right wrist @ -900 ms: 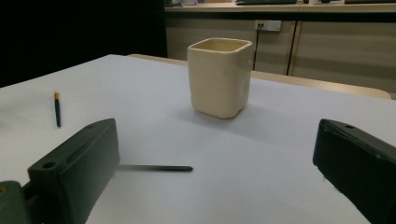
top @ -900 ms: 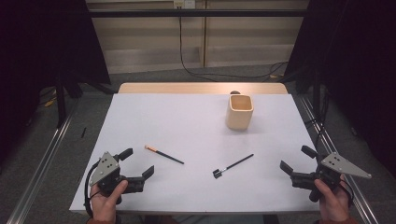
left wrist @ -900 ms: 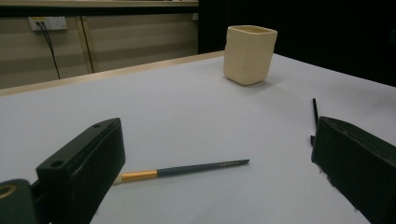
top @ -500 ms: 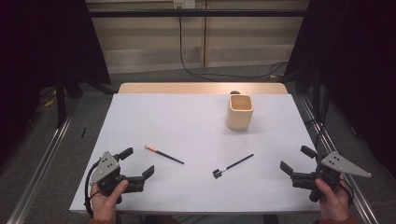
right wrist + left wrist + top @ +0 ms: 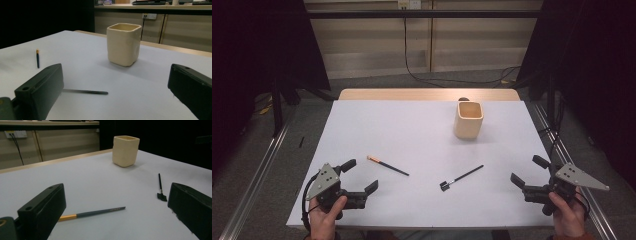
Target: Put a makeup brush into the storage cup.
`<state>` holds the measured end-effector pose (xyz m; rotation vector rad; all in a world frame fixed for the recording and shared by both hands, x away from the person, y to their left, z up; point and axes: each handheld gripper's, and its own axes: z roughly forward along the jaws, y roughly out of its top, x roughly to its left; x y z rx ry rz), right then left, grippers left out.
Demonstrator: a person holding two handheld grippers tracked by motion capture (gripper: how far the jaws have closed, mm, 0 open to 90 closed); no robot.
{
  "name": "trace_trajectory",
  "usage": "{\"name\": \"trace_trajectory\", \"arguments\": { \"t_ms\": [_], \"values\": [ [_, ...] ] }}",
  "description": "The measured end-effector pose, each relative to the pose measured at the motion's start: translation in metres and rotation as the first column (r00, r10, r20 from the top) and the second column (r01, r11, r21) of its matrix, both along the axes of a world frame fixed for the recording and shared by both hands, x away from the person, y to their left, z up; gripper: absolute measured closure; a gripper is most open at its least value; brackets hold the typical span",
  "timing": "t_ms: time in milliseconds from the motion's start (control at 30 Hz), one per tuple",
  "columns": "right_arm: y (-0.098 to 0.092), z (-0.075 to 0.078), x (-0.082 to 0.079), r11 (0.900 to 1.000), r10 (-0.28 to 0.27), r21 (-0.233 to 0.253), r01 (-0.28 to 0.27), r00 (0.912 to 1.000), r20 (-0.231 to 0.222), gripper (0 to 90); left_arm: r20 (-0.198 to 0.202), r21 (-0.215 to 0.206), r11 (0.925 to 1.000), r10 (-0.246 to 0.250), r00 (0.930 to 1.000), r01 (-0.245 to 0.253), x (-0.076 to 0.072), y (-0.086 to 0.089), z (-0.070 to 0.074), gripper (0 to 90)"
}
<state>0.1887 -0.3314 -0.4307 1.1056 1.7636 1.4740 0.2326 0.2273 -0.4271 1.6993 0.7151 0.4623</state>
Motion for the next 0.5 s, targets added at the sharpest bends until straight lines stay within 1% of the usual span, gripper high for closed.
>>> {"name": "trace_trajectory", "arguments": {
  "t_ms": [67,133,167,300,333,367,400,467,500],
  "values": [
    [-0.001,0.0,0.0,1.0,0.002,-0.003,-0.002,1.0,-0.001,0.0,0.005,0.009,1.0,-0.004,1.0,0.004,0.001,-0.002,0.002,1.7],
    [-0.001,-0.001,0.0,1.0,0.003,0.002,-0.003,1.0,-0.003,0.0,0.001,0.01,0.9999,0.0,1.0,0.0,0.002,-0.006,0.002,1.7],
    [-0.002,-0.001,0.0,1.0,0.004,0.004,-0.004,1.0,-0.006,0.0,0.005,0.017,0.9998,-0.007,1.0,0.007,0.003,-0.007,0.003,1.7],
    [-0.002,-0.001,0.0,1.0,0.003,0.007,-0.003,0.9999,-0.01,0.0,0.008,0.017,0.9998,-0.007,0.9999,0.007,0.006,-0.011,0.007,1.8],
    [-0.002,-0.001,0.0,1.0,0.006,0.005,-0.006,0.9999,-0.009,0.0,0.01,0.009,0.9999,-0.007,0.9999,0.007,0.007,-0.013,0.01,1.8],
    [-0.001,-0.001,0.0,1.0,0.008,0.007,-0.008,0.9999,-0.007,0.0,0.01,0.009,0.9999,-0.007,0.9999,0.007,0.007,-0.013,0.01,1.8],
    [-0.001,-0.001,0.0,1.0,0.008,0.009,-0.008,0.9999,-0.008,0.0,0.017,0.014,0.9998,-0.017,0.9997,0.016,0.006,-0.014,0.014,2.0],
    [-0.001,-0.001,0.0,1.0,0.011,0.008,-0.01,0.9999,-0.009,0.0,0.029,0.03,0.9992,-0.027,0.9992,0.026,0.007,-0.014,0.017,2.3],
    [-0.001,-0.001,0.0,1.0,0.012,0.005,-0.012,0.9999,-0.009,0.0,0.031,0.026,0.9993,-0.029,0.9991,0.028,0.008,-0.014,0.018,2.2]
  ]
}}
